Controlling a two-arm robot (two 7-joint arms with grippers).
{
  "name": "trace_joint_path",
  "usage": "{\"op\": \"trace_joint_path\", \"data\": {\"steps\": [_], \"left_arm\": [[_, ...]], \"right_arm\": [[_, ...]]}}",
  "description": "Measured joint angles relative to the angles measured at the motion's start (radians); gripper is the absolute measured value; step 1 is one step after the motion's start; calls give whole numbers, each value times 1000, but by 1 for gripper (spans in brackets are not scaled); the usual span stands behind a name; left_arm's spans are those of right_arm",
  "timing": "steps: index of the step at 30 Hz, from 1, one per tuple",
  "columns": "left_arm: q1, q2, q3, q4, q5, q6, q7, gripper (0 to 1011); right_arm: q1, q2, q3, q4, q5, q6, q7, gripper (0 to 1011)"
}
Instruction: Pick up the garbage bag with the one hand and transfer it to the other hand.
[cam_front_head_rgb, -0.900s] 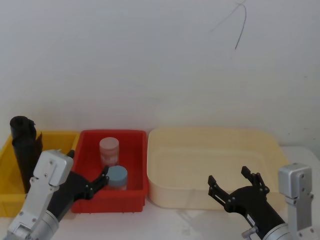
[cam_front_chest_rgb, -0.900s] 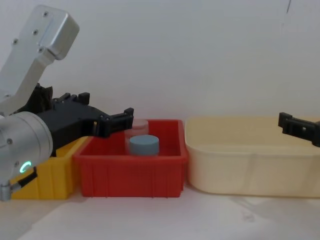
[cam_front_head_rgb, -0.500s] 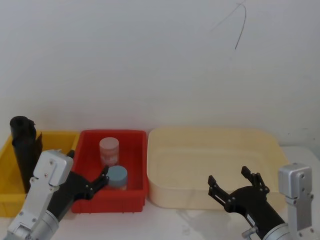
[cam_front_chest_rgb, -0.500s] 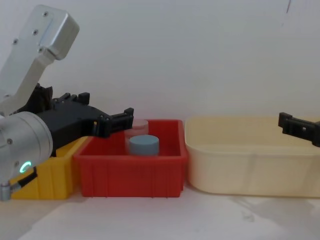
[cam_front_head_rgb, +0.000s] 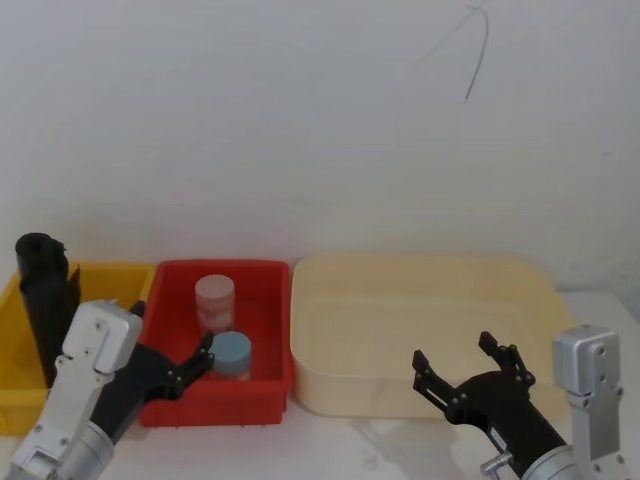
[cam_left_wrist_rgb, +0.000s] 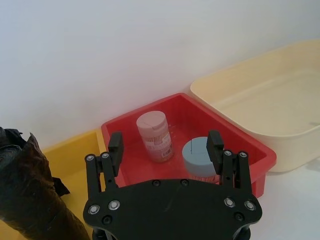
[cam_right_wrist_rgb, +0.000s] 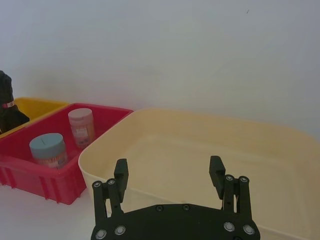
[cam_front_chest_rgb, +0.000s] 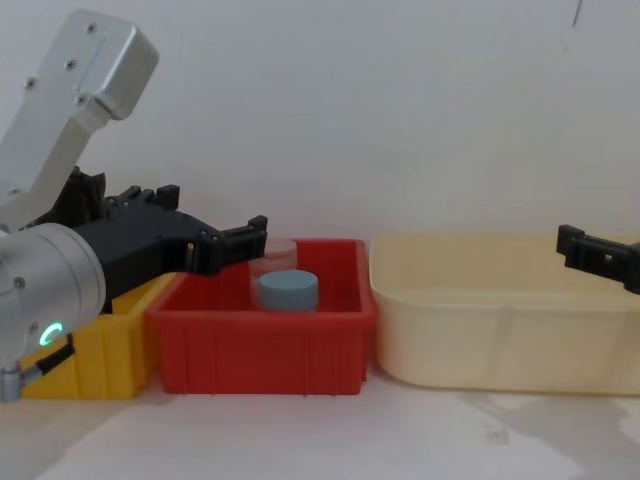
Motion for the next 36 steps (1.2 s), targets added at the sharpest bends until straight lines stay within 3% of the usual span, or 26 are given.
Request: {"op": "trace_joint_path", "data": {"steps": [26,36], "left_arm": [[1,0,-1,-1,0,0,0,1001],[44,23,-29,-46,-17,-1,-6,1002]], "right_arm": [[0,0,0,0,0,0,0,1000],[0,0,0,0,0,0,0,1000]]}}
